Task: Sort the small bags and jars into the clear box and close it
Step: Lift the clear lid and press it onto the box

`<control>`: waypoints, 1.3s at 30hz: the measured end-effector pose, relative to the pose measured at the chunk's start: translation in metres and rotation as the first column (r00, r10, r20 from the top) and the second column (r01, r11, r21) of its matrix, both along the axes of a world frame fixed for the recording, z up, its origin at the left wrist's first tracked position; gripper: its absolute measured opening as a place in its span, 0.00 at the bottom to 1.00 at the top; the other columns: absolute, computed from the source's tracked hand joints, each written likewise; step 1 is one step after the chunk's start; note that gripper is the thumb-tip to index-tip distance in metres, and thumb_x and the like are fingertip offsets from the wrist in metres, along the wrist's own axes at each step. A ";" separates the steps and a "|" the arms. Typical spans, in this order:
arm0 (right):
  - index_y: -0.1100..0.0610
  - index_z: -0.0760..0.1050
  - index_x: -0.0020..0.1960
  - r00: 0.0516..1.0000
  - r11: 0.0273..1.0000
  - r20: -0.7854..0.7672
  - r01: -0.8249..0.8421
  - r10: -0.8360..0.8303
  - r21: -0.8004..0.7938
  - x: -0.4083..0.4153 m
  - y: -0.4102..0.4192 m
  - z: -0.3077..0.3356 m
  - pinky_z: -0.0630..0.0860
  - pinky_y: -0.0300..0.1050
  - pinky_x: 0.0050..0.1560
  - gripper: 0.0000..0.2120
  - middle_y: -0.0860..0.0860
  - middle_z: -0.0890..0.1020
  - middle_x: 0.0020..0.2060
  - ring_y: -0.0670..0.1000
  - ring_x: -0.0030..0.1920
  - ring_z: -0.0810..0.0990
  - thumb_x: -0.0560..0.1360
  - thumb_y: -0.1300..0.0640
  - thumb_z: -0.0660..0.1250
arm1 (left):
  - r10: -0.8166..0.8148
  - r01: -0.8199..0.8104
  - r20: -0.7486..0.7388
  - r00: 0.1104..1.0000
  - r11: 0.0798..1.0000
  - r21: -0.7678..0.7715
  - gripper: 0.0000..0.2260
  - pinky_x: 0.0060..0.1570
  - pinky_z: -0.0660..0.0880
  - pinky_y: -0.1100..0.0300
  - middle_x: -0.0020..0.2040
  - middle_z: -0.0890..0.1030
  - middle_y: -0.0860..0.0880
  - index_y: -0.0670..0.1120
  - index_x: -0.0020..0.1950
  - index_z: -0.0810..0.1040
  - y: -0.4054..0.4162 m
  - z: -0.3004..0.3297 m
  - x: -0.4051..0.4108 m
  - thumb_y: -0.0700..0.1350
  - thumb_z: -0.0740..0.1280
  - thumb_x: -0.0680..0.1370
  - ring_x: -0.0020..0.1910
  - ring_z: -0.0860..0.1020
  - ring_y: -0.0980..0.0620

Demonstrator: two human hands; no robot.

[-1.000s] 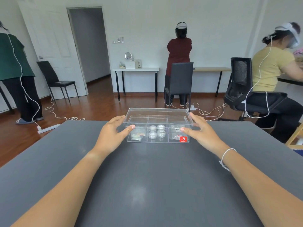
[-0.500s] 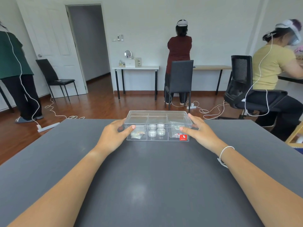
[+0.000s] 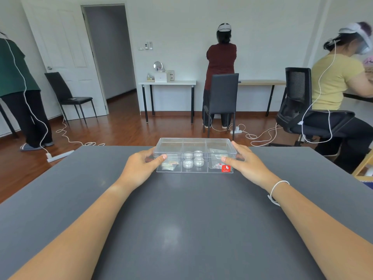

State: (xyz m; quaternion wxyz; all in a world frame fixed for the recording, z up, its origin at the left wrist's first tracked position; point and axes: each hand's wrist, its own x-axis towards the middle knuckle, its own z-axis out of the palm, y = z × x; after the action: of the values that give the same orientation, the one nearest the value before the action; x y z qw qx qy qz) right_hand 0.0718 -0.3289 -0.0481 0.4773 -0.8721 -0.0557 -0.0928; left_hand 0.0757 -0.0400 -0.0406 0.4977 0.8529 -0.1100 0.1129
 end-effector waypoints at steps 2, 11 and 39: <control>0.48 0.56 0.73 1.000 1.000 -0.015 -0.003 0.003 -0.013 0.000 -0.001 -0.001 0.68 0.50 0.66 0.34 0.47 0.64 0.70 0.51 0.67 0.68 0.71 0.47 0.67 | -0.011 0.011 -0.013 1.000 1.000 -0.003 0.08 0.37 0.68 0.82 0.43 0.79 0.66 0.68 0.45 0.75 0.001 -0.001 0.000 0.52 0.68 0.73 0.41 0.76 0.73; 0.47 0.55 0.73 0.999 1.000 -0.035 -0.008 0.008 -0.018 0.001 -0.002 -0.003 0.67 0.55 0.68 0.36 0.47 0.64 0.71 0.51 0.68 0.68 0.70 0.46 0.68 | -0.019 0.019 -0.030 0.999 1.000 0.016 0.09 0.37 0.67 0.82 0.43 0.82 0.63 0.70 0.43 0.75 0.002 -0.002 -0.002 0.52 0.67 0.73 0.44 0.78 0.68; 0.48 0.53 0.74 0.998 0.992 -0.037 0.048 -0.053 -0.120 -0.016 0.001 -0.005 0.61 0.51 0.71 0.38 0.49 0.62 0.72 0.51 0.71 0.63 0.70 0.43 0.67 | 0.006 0.000 -0.055 0.998 0.995 0.095 0.16 0.63 0.69 0.57 0.58 0.80 0.50 0.56 0.62 0.75 0.006 -0.016 -0.004 0.52 0.67 0.74 0.59 0.76 0.51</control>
State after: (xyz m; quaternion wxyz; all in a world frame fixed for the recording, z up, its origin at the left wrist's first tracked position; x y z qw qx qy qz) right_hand 0.0554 -0.3279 -0.0528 0.4231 -0.9017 -0.0293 -0.0838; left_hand 0.0719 -0.0340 -0.0564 0.4593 0.8786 -0.1001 0.0846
